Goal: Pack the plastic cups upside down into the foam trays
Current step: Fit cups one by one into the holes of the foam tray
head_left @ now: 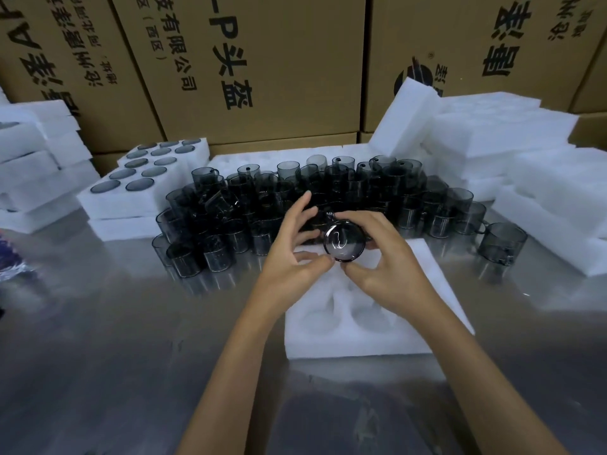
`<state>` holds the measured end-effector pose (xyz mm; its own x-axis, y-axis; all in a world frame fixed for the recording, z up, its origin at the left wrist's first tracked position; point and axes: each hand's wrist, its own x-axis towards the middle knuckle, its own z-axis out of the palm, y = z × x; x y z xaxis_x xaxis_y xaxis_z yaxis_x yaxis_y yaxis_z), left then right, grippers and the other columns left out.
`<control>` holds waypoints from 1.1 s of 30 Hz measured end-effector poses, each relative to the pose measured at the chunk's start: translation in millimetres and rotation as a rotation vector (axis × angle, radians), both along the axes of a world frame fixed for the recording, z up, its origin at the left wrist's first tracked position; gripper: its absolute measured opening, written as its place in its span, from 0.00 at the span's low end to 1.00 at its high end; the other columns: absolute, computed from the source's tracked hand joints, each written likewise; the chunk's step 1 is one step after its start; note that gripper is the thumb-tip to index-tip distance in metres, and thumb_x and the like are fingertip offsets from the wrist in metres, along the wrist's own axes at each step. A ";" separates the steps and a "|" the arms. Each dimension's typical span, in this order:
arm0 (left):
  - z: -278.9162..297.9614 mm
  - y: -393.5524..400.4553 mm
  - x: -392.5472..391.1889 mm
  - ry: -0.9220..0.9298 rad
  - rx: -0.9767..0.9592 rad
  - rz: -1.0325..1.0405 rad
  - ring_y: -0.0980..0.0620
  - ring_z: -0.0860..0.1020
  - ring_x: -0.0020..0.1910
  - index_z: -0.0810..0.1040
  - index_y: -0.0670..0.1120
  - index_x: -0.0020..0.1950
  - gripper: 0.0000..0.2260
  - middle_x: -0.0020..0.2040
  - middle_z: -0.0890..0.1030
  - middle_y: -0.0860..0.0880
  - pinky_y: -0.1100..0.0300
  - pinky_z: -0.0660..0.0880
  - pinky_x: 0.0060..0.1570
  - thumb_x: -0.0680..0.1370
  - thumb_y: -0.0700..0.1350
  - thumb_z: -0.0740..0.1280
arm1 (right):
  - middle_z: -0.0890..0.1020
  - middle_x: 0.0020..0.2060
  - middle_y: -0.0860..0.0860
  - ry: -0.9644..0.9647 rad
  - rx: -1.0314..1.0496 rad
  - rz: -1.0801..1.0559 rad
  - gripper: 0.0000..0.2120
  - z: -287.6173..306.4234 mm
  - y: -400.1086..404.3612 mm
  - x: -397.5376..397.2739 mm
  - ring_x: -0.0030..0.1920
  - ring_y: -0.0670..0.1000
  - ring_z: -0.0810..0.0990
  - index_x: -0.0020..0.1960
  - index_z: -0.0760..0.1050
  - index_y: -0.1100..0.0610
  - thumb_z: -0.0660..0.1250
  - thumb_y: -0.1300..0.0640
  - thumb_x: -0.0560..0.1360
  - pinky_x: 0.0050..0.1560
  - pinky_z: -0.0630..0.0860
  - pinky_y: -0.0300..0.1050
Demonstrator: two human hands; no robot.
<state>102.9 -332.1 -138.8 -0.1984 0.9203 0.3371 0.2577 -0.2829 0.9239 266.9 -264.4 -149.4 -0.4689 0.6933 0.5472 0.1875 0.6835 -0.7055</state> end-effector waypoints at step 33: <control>11.0 -22.6 -47.1 0.080 -0.453 -0.044 0.48 0.71 0.32 0.86 0.45 0.40 0.13 0.32 0.76 0.44 0.63 0.71 0.37 0.70 0.54 0.76 | 0.78 0.64 0.38 -0.191 -0.382 0.155 0.27 2.6 8.3 -23.6 0.64 0.36 0.73 0.70 0.74 0.43 0.70 0.62 0.74 0.53 0.69 0.29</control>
<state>55.8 -354.8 -127.8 -0.1456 0.9854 -0.0884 0.3296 0.1326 0.9348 243.3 -256.1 -146.8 -0.6508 0.7423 0.1593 0.2543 0.4108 -0.8756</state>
